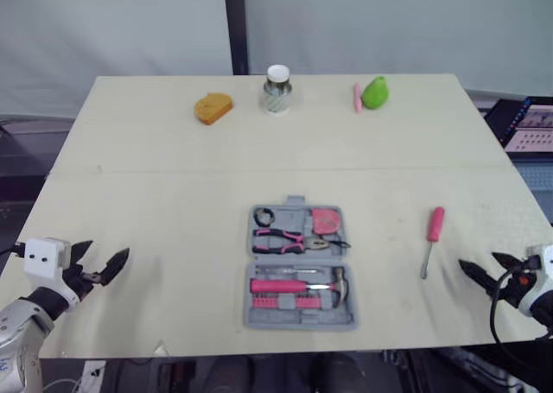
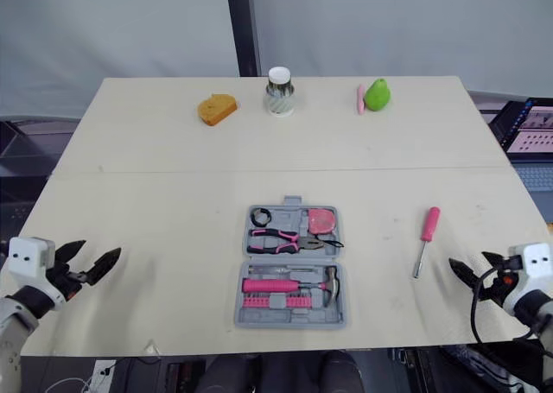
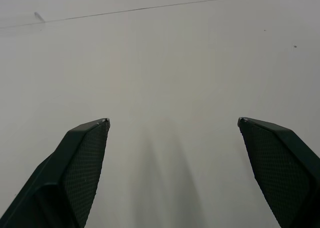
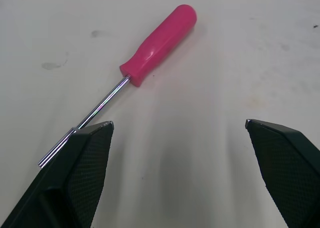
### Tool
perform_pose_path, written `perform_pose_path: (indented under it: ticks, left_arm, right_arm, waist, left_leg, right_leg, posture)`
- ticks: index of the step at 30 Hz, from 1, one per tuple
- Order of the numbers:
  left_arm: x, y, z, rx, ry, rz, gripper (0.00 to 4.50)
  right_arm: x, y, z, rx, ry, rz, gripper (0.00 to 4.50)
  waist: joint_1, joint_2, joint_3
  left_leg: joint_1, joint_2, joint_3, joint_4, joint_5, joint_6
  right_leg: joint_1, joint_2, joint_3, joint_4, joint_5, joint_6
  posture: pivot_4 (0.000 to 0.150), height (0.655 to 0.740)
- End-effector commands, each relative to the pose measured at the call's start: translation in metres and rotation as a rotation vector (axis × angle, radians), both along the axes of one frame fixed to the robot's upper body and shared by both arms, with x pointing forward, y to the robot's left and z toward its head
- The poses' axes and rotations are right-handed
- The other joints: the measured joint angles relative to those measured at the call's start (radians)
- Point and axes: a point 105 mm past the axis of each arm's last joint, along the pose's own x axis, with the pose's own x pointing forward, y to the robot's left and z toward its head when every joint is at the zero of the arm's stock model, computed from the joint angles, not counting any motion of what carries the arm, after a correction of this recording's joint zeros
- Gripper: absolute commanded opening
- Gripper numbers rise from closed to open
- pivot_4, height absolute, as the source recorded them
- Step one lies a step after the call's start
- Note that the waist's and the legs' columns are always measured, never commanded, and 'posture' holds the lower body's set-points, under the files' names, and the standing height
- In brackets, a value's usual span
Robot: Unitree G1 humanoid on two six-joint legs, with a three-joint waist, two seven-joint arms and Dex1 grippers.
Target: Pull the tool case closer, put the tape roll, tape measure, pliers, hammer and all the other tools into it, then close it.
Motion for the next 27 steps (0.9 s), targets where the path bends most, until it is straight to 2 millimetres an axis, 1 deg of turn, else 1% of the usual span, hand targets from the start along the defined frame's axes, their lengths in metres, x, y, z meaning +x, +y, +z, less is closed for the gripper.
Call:
perform_pose_path:
  ticks: [1, 4, 8, 12, 14, 16, 18, 19, 23, 25, 27]
  left_arm:
    - [-0.001, 0.003, 0.006, 0.008, -0.033, 0.015, 4.41]
    - [0.000, 0.001, 0.005, 0.004, -0.030, 0.009, 4.41]
    - [0.004, -0.007, 0.007, -0.001, -0.038, -0.017, 4.41]
    - [0.013, -0.024, 0.012, -0.002, -0.058, -0.070, 4.41]
    - [0.023, -0.041, 0.023, -0.009, -0.095, -0.116, 4.41]
    - [0.032, -0.063, 0.037, -0.024, -0.135, -0.181, 4.41]
    - [0.039, -0.091, 0.048, -0.033, -0.157, -0.296, 4.41]
    - [0.042, -0.111, 0.052, -0.030, -0.161, -0.387, 4.41]
    - [0.046, -0.175, 0.065, 0.002, -0.184, -0.701, 4.41]
    - [0.043, -0.206, 0.070, 0.021, -0.200, -0.869, 4.41]
    - [0.039, -0.228, 0.071, 0.032, -0.205, -1.004, 4.41]
  right_arm:
    - [0.003, -0.005, 0.012, -0.030, -0.028, 0.014, 4.50]
    - [0.004, -0.006, 0.013, -0.036, -0.025, 0.020, 4.50]
    - [0.004, -0.008, 0.011, -0.035, -0.021, 0.010, 4.50]
    - [0.005, -0.008, 0.011, -0.022, -0.048, -0.031, 4.50]
    - [0.006, -0.005, 0.014, -0.008, -0.084, -0.083, 4.50]
    - [0.006, 0.004, 0.016, -0.004, -0.112, -0.118, 4.50]
    - [0.007, 0.015, 0.018, 0.019, -0.145, -0.181, 4.50]
    - [0.008, 0.022, 0.016, 0.027, -0.154, -0.227, 4.50]
    - [0.012, 0.055, 0.011, 0.045, -0.157, -0.317, 4.50]
    - [0.016, 0.068, 0.012, 0.049, -0.164, -0.343, 4.50]
    - [0.021, 0.076, 0.011, 0.062, -0.162, -0.360, 4.50]
  waist:
    - [0.000, 0.000, 0.000]
    - [0.001, 0.000, 0.000]
    - [0.001, 0.000, 0.000]
    - [0.001, 0.000, 0.000]
    - [0.003, 0.000, 0.000]
    - [0.005, 0.000, 0.000]
    - [0.005, 0.000, 0.000]
    - [0.003, 0.000, 0.000]
    - [0.001, 0.004, -0.001]
    - [0.002, 0.004, -0.001]
    - [0.000, 0.004, -0.002]
  left_leg:
    - [0.000, 0.000, 0.000, 0.000, 0.000, 0.000]
    - [0.000, 0.000, 0.000, 0.000, 0.000, 0.000]
    - [0.000, 0.000, 0.000, 0.000, 0.000, 0.000]
    - [0.000, 0.000, 0.000, 0.000, 0.000, 0.000]
    - [0.000, 0.000, 0.000, 0.000, 0.000, 0.000]
    - [-0.001, 0.000, -0.001, 0.001, 0.000, 0.000]
    - [-0.001, 0.000, -0.001, 0.001, 0.000, 0.000]
    - [-0.001, 0.000, -0.001, 0.001, 0.000, 0.000]
    - [0.000, 0.000, 0.000, 0.000, 0.000, -0.001]
    - [-0.001, 0.000, 0.000, 0.000, 0.000, -0.001]
    - [-0.001, -0.001, 0.000, 0.001, 0.000, -0.001]
  right_leg:
    - [0.000, 0.000, 0.000, 0.000, 0.000, 0.000]
    - [0.000, 0.000, 0.000, 0.000, 0.000, 0.000]
    - [0.000, 0.000, 0.000, 0.000, 0.000, 0.000]
    - [0.000, 0.000, 0.000, 0.000, 0.000, 0.000]
    - [0.000, 0.000, 0.000, 0.000, 0.000, 0.000]
    - [0.000, 0.000, -0.001, 0.000, 0.000, 0.000]
    - [0.000, 0.000, 0.000, 0.000, 0.000, 0.000]
    - [0.000, 0.000, 0.000, 0.001, 0.000, 0.000]
    - [-0.001, 0.001, 0.001, 0.002, 0.000, 0.000]
    - [-0.002, 0.001, 0.002, 0.003, 0.000, 0.000]
    - [-0.002, 0.001, 0.003, 0.003, 0.000, 0.000]
  posture:
    - [0.150, 0.7400]
    - [0.150, 0.7400]
    - [0.150, 0.7400]
    - [0.150, 0.7400]
    - [0.150, 0.7400]
    - [0.150, 0.7400]
    - [0.150, 0.7400]
    - [0.150, 0.7400]
    - [0.150, 0.7400]
    - [0.150, 0.7400]
    - [0.150, 0.7400]
